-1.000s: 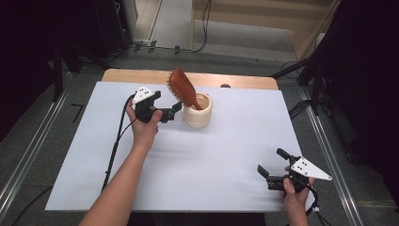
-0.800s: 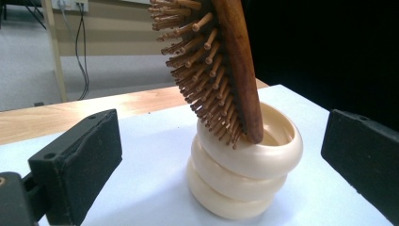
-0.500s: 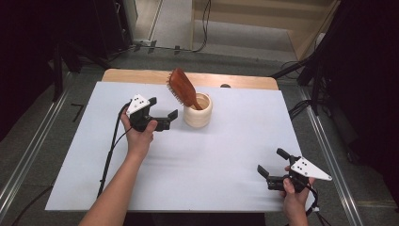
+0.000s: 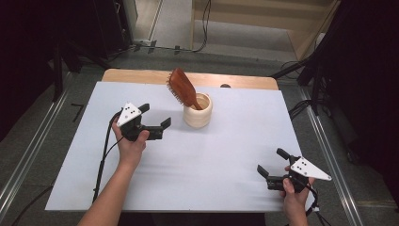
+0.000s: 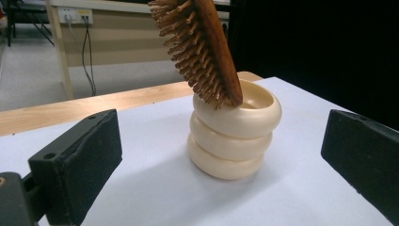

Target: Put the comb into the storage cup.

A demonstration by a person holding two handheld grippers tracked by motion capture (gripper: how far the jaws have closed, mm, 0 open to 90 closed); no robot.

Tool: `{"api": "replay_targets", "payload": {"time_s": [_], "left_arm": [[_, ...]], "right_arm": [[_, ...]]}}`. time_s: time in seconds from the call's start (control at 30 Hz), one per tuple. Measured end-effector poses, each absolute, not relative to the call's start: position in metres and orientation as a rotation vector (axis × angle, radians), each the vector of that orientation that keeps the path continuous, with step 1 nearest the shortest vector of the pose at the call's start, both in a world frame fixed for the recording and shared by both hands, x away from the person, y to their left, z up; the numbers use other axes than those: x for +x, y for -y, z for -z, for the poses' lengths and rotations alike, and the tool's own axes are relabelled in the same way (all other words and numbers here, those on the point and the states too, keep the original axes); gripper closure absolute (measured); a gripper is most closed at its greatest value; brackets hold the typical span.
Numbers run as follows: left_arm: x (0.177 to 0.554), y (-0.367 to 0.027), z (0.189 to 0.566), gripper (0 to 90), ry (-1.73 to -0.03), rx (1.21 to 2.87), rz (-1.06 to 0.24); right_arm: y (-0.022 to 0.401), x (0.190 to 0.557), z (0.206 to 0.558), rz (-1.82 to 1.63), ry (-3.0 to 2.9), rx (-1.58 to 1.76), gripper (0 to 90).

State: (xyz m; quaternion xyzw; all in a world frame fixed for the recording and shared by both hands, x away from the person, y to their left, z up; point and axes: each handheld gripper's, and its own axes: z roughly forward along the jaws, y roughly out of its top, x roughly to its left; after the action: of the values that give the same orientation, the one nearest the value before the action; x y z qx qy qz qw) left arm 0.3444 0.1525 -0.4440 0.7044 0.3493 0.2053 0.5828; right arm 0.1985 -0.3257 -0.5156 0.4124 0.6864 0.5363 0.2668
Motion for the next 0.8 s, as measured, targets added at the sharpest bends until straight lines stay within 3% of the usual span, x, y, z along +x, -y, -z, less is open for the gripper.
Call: {"api": "replay_targets", "payload": {"time_s": [0.8], "left_arm": [[0.299, -0.198, 0.454, 0.0, -0.826, 1.662, -0.558]], "right_arm": [[0.326, 0.199, 0.516, -1.448, -1.851, 1.111, 0.0]]}}
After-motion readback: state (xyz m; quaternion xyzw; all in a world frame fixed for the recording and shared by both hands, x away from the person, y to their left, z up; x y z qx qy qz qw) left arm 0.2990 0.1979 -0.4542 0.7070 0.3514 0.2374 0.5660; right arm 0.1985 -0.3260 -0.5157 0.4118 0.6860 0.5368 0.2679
